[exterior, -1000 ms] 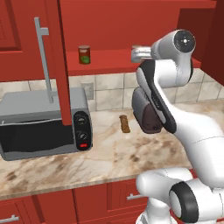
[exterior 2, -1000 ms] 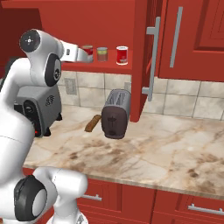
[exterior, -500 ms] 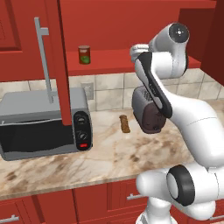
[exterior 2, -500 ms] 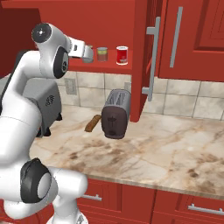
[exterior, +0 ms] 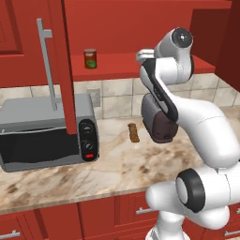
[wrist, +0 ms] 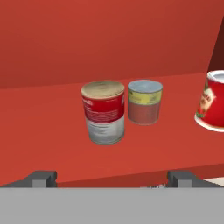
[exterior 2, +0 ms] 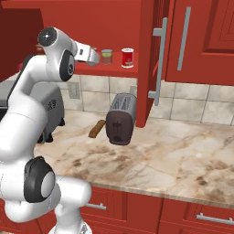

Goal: Stack two cans on top of the other two cans in the cabinet.

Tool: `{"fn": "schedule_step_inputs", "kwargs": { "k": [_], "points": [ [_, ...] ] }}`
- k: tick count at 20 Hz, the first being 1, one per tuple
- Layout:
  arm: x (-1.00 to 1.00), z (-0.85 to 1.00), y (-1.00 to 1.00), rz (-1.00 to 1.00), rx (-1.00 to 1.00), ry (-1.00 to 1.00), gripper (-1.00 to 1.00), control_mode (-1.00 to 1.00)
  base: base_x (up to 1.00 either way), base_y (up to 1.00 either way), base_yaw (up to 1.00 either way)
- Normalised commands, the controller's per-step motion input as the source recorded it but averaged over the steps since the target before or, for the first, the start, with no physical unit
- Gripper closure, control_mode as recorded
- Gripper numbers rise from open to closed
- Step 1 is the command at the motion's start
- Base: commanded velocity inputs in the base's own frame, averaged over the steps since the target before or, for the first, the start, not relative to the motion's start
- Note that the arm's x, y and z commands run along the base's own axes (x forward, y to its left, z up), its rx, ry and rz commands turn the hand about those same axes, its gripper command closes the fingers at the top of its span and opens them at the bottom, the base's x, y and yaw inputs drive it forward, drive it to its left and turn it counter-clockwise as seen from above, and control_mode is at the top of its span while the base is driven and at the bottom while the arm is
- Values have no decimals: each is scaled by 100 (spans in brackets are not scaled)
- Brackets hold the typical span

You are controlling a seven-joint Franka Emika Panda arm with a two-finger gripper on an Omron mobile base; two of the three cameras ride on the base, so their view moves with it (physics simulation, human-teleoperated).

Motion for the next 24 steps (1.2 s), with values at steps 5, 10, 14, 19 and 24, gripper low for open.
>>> {"fn": "schedule_step_inputs", "kwargs": {
  "k": [5,10,14,19,24],
  "points": [
    [36,-6,3,0,0,1,-100,-100,0,0,0],
    [33,-4,4,0,0,2,-100,-100,0,0,0],
    [33,-8,1,0,0,0,-100,-100,0,0,0],
    [30,-8,0,0,0,0,-100,-100,0,0,0],
    [22,-12,0,0,0,0,-100,-100,0,0,0]
  ]
}}
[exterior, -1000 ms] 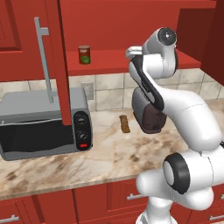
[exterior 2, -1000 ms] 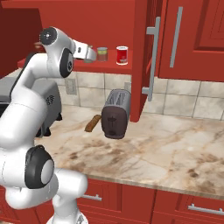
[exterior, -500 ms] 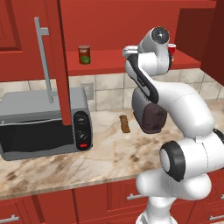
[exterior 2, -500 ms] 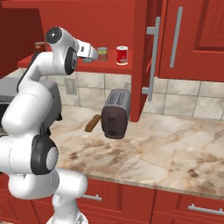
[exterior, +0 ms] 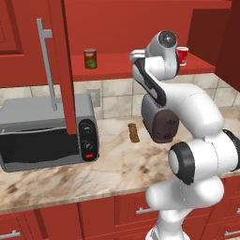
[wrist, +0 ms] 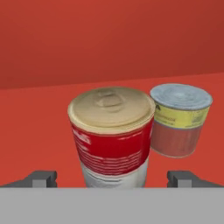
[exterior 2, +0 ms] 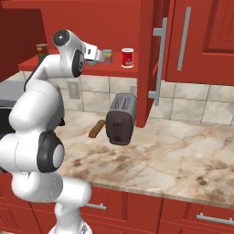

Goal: Stack two cans on top of the other two cans in the cabinet.

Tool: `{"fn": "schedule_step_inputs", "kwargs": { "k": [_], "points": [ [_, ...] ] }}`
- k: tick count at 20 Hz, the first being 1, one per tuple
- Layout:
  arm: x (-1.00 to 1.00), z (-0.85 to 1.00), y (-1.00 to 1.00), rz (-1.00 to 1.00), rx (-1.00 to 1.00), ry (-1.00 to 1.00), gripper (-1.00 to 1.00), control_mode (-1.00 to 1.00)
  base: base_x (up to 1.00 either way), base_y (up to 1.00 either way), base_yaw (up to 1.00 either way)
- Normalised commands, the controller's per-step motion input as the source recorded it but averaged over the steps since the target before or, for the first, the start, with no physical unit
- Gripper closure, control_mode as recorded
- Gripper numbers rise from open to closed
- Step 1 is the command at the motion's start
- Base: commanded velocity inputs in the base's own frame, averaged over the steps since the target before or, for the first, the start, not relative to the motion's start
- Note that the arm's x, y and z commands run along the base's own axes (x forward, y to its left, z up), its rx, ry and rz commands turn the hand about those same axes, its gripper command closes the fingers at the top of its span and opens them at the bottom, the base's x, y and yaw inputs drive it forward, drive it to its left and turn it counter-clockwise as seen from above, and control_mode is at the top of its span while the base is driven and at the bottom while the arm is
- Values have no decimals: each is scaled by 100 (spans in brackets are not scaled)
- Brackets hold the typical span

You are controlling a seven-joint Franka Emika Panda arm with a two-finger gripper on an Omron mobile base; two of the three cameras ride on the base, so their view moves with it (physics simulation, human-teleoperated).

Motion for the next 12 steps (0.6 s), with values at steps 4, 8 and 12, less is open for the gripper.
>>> {"fn": "schedule_step_inputs", "kwargs": {
  "k": [4,8,12],
  "points": [
    [19,-7,0,0,0,0,-100,-100,0,0,0],
    [15,-7,0,0,0,0,-100,-100,0,0,0],
    [17,-5,0,0,0,0,-100,-100,0,0,0]
  ]
}}
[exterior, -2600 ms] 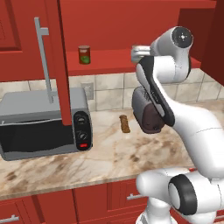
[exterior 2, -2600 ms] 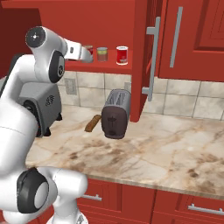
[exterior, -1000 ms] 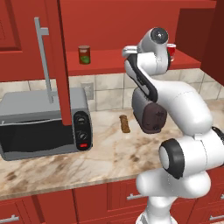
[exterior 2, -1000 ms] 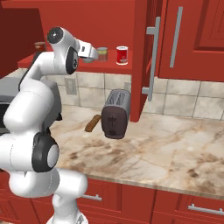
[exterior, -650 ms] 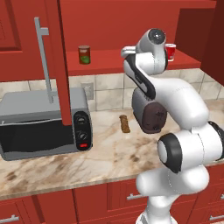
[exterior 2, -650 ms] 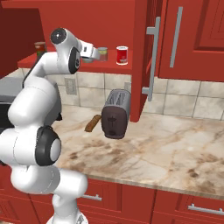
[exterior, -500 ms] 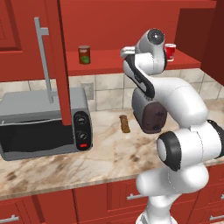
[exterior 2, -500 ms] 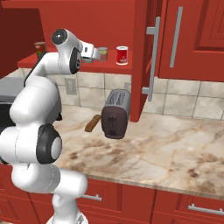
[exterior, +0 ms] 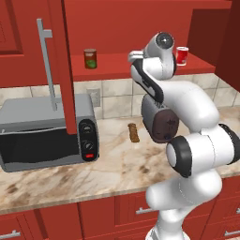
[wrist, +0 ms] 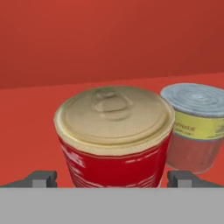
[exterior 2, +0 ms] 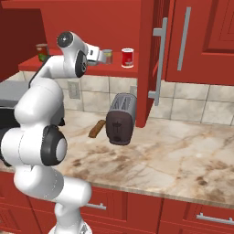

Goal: Stack two cans on top of the other two cans in the cabinet.

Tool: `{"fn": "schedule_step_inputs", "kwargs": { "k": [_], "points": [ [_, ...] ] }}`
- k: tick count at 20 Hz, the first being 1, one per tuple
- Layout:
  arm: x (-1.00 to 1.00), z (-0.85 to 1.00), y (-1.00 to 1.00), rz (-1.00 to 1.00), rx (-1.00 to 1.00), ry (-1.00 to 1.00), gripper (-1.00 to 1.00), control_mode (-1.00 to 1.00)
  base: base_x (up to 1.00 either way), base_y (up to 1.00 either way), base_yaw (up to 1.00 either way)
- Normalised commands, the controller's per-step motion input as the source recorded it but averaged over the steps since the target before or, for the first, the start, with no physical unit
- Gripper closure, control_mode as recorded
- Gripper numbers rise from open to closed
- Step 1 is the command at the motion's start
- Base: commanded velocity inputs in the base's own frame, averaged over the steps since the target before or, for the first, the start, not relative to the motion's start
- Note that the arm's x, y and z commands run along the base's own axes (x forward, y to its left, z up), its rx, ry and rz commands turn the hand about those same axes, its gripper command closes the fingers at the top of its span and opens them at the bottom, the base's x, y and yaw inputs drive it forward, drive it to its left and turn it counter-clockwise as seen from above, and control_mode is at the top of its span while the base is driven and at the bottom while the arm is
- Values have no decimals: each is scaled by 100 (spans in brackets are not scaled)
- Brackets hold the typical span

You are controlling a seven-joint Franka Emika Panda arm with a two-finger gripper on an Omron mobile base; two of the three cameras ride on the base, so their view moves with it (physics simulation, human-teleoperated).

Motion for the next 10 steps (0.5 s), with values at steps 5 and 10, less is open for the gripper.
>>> {"fn": "schedule_step_inputs", "kwargs": {
  "k": [5,10],
  "points": [
    [12,-1,0,0,0,0,-100,-100,0,0,0],
    [2,-3,-1,0,0,0,100,-100,0,0,0]
  ]
}}
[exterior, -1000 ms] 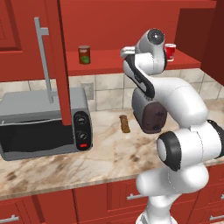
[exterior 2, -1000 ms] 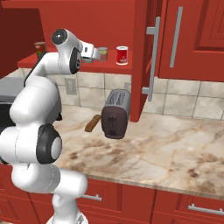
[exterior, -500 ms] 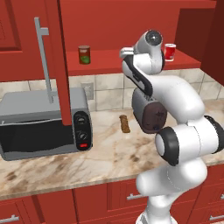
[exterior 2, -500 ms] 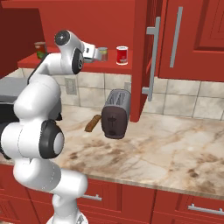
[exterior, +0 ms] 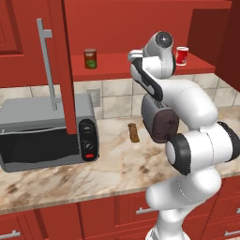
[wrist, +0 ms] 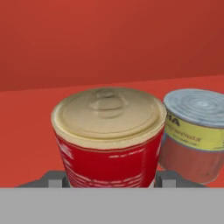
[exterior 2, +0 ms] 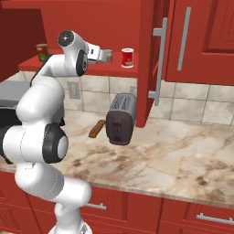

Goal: Stack two cans on top of the other two cans in the cabinet.

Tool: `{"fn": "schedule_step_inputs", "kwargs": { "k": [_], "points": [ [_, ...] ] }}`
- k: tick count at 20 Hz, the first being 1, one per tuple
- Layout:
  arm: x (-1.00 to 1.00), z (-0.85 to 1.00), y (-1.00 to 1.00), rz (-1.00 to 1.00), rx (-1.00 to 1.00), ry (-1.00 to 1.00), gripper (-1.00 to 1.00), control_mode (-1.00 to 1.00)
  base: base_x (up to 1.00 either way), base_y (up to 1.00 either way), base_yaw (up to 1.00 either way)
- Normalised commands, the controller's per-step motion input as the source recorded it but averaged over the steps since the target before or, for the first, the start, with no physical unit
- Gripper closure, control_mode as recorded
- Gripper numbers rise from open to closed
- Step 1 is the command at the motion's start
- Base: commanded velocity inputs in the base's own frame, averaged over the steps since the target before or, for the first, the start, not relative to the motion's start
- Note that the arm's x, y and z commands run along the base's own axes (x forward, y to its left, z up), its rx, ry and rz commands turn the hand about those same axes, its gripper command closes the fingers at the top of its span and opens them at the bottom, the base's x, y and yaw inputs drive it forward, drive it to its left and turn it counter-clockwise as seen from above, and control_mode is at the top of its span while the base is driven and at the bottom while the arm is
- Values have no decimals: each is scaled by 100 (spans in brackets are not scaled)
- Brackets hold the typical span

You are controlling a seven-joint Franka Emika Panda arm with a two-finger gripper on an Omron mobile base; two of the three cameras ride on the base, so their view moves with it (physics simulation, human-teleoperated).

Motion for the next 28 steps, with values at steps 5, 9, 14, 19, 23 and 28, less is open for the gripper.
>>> {"fn": "schedule_step_inputs", "kwargs": {
  "k": [5,9,14,19,23,28],
  "points": [
    [0,-7,-7,0,0,0,100,-100,0,0,0],
    [-9,-3,-1,1,5,0,100,-100,0,0,0],
    [-39,8,12,9,10,0,100,-100,0,0,0],
    [-45,17,24,16,6,-1,100,-100,0,0,0],
    [-34,25,28,19,2,-6,100,-100,0,0,0],
    [-25,29,22,22,0,-7,100,-100,0,0,0]
  ]
}}
